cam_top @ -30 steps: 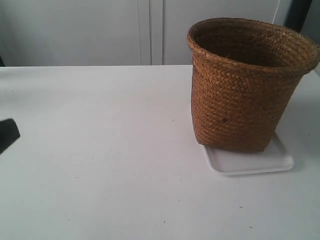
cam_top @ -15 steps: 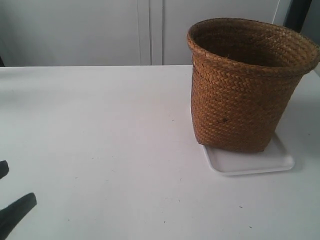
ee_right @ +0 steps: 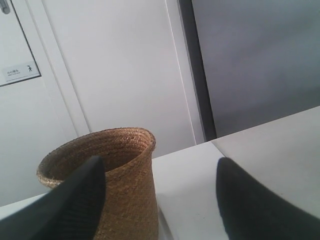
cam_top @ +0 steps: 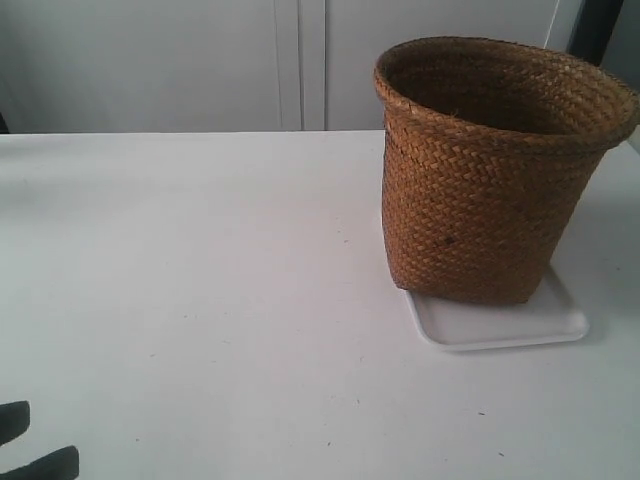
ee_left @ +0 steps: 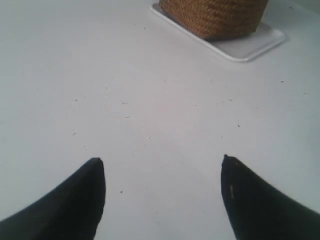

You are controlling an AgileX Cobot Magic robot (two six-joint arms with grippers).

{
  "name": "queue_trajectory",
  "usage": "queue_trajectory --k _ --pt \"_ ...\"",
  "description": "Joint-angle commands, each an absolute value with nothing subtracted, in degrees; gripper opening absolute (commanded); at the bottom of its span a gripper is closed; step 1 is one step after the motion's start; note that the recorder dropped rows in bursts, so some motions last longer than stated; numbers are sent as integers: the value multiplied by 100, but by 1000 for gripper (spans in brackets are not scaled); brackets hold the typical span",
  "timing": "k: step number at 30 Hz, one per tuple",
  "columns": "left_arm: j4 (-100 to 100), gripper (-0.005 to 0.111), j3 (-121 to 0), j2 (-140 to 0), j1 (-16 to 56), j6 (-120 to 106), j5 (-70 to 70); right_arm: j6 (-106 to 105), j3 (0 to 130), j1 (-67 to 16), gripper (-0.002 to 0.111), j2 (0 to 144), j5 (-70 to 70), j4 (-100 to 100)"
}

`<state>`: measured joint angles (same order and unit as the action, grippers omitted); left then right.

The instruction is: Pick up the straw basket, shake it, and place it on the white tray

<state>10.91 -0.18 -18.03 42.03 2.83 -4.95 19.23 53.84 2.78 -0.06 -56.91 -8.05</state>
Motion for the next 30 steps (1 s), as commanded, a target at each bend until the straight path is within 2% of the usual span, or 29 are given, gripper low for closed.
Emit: queue_trajectory --k 1,3,5,7,15,19,30 --pt "1145 69 0 -1707 4247 -172 -798 1931 5364 271 60 0 -5691 -856" --pt "1145 69 0 -1514 3875 -457 -838 1931 5364 271 60 0 -5691 -774" --pt "1156 69 0 -1236 3074 -457 -624 1931 5364 271 60 0 -5691 -774" --pt "1196 69 0 -715 1933 -457 -263 1931 5364 271 60 0 -5691 -745" --pt "1196 69 0 0 118 440 499 1931 5364 271 60 0 -5691 -745" --pt "1014 69 0 0 -272 379 1062 1918 5364 271 60 0 -5691 -746" --pt "841 69 0 0 -272 0 1364 1918 5364 271 60 0 -5691 -746"
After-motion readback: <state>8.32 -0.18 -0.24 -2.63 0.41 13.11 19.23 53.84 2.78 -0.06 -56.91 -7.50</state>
